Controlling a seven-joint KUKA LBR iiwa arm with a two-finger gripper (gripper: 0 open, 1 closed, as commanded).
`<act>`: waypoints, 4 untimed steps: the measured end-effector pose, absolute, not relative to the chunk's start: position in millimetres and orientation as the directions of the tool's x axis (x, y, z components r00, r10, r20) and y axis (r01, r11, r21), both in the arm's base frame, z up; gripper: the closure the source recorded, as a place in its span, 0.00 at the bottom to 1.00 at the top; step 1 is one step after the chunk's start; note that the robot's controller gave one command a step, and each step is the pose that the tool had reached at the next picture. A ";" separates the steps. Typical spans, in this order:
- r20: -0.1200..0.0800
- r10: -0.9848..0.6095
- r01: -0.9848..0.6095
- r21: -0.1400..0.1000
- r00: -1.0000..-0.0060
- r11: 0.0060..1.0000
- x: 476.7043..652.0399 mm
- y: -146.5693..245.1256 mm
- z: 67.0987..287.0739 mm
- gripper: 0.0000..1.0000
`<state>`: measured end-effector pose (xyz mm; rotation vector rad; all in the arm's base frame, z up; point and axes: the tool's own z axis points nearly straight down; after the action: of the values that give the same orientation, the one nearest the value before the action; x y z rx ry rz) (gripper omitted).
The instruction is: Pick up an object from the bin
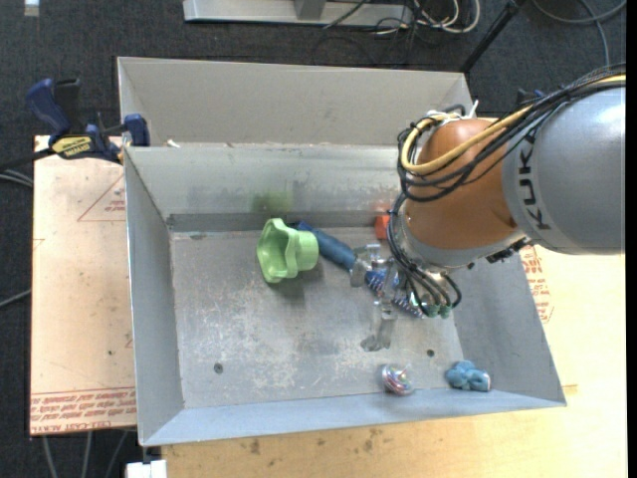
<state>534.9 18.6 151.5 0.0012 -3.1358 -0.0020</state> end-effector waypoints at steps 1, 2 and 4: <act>-0.007 -0.095 -0.095 -0.004 -0.995 0.995 611.6 -55.2 147.4 0.00; 0.006 -0.061 -0.061 0.003 -0.998 0.998 588.5 -57.8 65.4 0.00; -0.010 -0.073 -0.073 -0.002 -0.997 0.997 601.5 -76.9 199.1 1.00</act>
Offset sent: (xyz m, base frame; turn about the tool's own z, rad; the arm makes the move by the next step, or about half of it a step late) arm 0.0741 -0.0695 -0.0041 -0.1013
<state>601.5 -76.9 199.1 0.1148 -3.1497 0.0028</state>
